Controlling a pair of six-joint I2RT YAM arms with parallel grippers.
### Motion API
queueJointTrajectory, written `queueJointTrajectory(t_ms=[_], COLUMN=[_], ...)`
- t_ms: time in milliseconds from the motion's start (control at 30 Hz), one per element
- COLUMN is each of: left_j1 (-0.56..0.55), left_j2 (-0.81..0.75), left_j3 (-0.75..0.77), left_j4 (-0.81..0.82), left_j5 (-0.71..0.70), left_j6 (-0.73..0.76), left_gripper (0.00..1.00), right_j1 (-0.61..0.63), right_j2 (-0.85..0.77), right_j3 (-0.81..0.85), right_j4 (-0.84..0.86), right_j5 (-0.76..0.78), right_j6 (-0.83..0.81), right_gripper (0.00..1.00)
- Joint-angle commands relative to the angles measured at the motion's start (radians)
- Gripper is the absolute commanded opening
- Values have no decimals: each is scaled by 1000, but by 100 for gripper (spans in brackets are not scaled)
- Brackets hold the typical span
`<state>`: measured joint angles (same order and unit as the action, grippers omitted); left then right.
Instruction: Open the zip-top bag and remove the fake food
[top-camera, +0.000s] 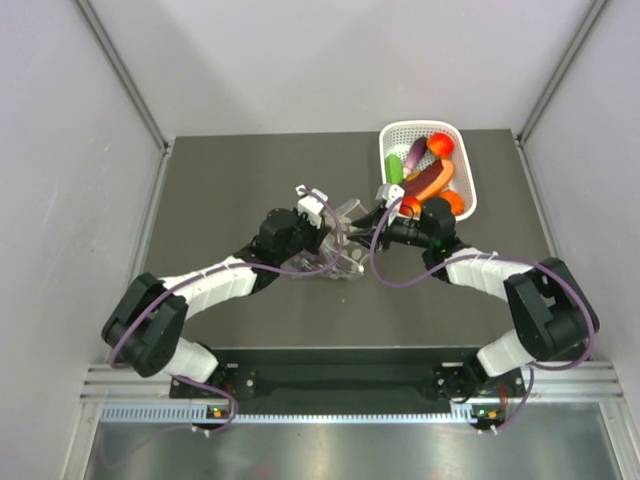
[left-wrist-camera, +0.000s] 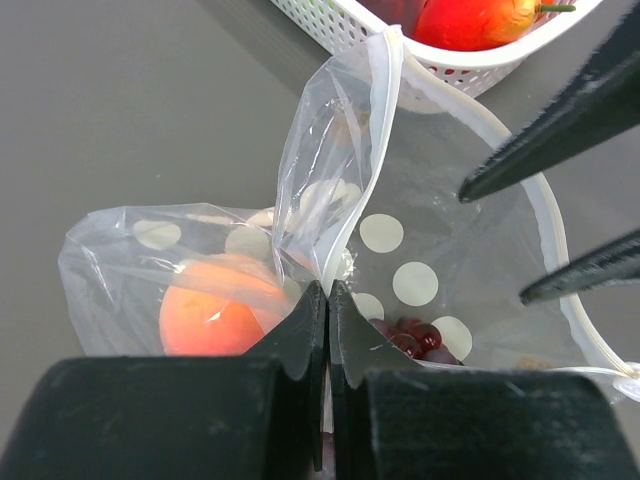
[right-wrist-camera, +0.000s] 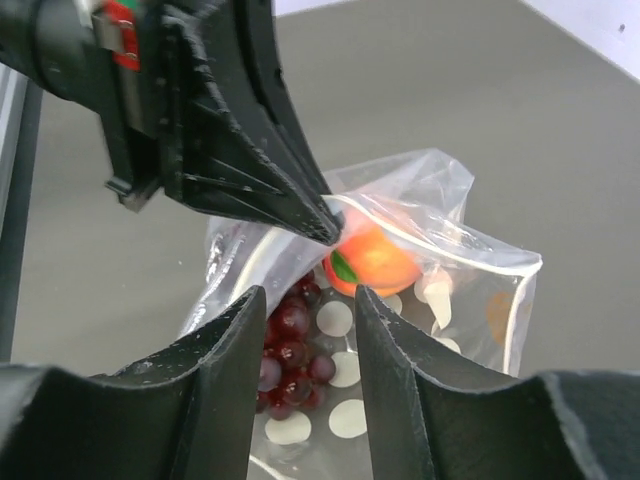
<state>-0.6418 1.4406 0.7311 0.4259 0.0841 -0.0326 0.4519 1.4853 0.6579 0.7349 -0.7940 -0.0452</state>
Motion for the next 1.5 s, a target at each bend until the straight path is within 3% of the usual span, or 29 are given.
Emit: queueJointTrajectory(t_ms=[0,233,633,800,967,1067,1233,1467], left_j1=[5,7,5,7,5,7,7,7], left_j2=[-46,-82,-98,-106,-112,-114,-114,-134], left_j3=[-12,-41,-53,-58,-61,-61,-59,-68], left_j4=[33,48,50,48,45,47,45,42], left_j5=[23,20,10,-4,-9,-10,-14,-6], left_j6=[-7,-3,0,2,5,3,-4,-9], left_gripper=[0,0,0,0,0,0,0,0], right_j1=[8,60,163,195,211,209,211,241], right_j2=[36,92,164,204,240,268,296,322], right_j3=[75,135,177,204,239,256,253,250], right_j4=[-83,-253,-394,-437,-486,-500,-486,-479], right_j5=[-28,-31,59,75,55,7,-115,-45], right_j6=[-54,-151,-229,-257,-280,-283,-274,-256], right_gripper=[40,37,40,49,73,80,85,88])
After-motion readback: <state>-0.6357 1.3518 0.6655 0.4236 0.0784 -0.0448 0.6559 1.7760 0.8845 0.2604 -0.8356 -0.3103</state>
